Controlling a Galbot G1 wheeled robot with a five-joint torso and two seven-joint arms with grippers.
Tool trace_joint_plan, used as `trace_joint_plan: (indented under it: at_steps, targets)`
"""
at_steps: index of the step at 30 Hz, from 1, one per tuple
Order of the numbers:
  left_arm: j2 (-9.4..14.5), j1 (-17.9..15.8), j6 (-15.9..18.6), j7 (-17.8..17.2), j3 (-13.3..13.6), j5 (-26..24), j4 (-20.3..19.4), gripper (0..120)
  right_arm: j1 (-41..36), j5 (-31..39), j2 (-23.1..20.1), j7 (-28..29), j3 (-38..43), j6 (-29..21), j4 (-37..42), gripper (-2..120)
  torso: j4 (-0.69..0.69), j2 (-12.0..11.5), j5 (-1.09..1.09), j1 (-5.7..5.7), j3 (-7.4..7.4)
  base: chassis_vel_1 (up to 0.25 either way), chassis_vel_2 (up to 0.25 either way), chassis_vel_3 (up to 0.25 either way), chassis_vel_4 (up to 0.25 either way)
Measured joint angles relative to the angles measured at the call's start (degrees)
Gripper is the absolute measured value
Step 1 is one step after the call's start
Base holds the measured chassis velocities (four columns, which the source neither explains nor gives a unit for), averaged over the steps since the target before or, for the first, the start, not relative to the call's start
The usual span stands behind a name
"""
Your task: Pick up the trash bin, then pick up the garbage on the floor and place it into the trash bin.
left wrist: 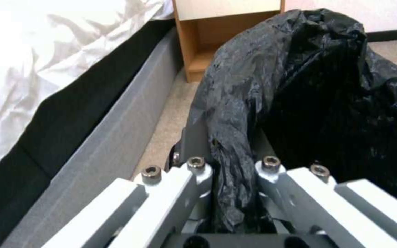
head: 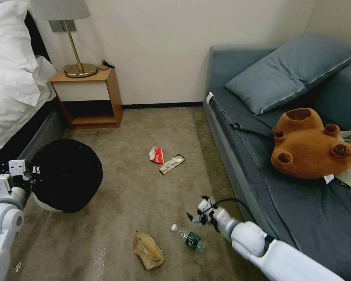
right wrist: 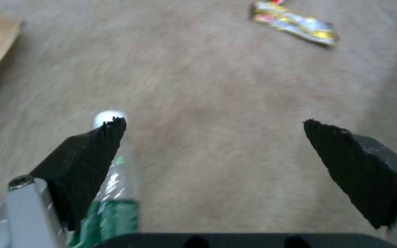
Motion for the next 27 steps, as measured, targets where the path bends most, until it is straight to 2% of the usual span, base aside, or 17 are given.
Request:
trace_joint_plan:
  at_steps: [12,27]
  targets:
    - [-0.46,0.49,0.00,0.21,0.01,0.56,0.04,5,2.22,-1.07,0.57,-2.77,-4.87,-1.16,-3.83,100,0.00,0.00,0.00,0.00,0.00,0.000,0.000,0.000,0.000]
    - [-1.86,1.10,-0.45,0.47,0.33,1.66,-0.75,5,3.42,-3.97,5.01,-3.89,-7.00,1.97,-14.76,100,0.01,0.00,0.00,0.00,0.00,0.000,0.000,0.000,0.000]
